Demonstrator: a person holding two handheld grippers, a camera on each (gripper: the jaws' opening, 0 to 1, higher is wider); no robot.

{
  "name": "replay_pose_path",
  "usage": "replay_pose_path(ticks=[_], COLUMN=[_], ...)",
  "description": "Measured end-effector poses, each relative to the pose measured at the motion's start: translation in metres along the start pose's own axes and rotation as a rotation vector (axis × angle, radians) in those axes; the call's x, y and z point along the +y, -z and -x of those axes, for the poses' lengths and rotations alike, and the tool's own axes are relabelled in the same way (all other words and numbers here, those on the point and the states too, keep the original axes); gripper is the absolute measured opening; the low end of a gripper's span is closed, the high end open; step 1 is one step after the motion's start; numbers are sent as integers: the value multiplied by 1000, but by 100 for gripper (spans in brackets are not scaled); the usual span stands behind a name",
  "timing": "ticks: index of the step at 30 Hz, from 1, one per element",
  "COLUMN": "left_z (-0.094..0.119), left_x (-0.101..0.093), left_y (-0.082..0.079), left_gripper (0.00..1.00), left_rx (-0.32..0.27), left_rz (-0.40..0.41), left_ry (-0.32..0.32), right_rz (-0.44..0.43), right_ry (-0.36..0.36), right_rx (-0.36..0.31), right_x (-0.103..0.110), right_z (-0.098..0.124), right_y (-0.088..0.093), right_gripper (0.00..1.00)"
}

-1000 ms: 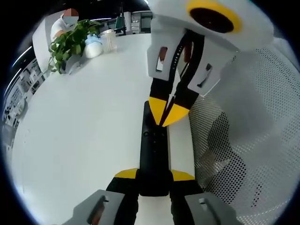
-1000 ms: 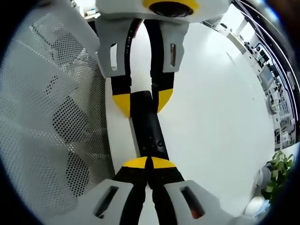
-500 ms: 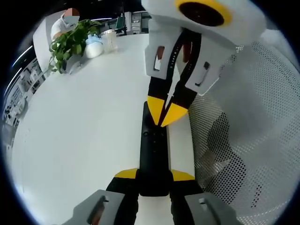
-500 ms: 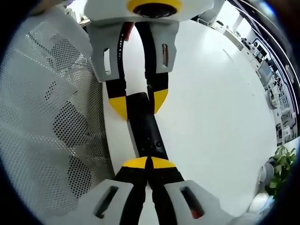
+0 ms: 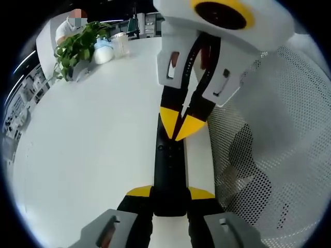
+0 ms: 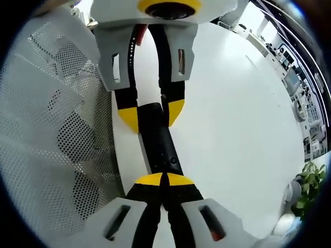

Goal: Press the specified remote control buttons in sequence, fully releasing each button before pressing the next.

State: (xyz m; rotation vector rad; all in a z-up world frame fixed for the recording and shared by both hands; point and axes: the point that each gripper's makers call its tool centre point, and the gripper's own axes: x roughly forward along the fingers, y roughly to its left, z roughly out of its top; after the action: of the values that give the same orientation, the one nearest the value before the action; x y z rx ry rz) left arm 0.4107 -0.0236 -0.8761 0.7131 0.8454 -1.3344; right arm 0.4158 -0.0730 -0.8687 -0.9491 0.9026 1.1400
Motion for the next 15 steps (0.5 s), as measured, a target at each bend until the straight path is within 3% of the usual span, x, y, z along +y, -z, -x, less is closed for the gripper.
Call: replay_pose_path(ticks=[15], left_z=[0], left_x=[0], left_y=[0], left_gripper=[24], left_rx=[3], left_rz=[-6], left_ry=[-5], right_rz=[-30], right_ry=[-6], right_rx=[-16], right_x=[-1], right_z=[0], right_y=[1], right_gripper=[0])
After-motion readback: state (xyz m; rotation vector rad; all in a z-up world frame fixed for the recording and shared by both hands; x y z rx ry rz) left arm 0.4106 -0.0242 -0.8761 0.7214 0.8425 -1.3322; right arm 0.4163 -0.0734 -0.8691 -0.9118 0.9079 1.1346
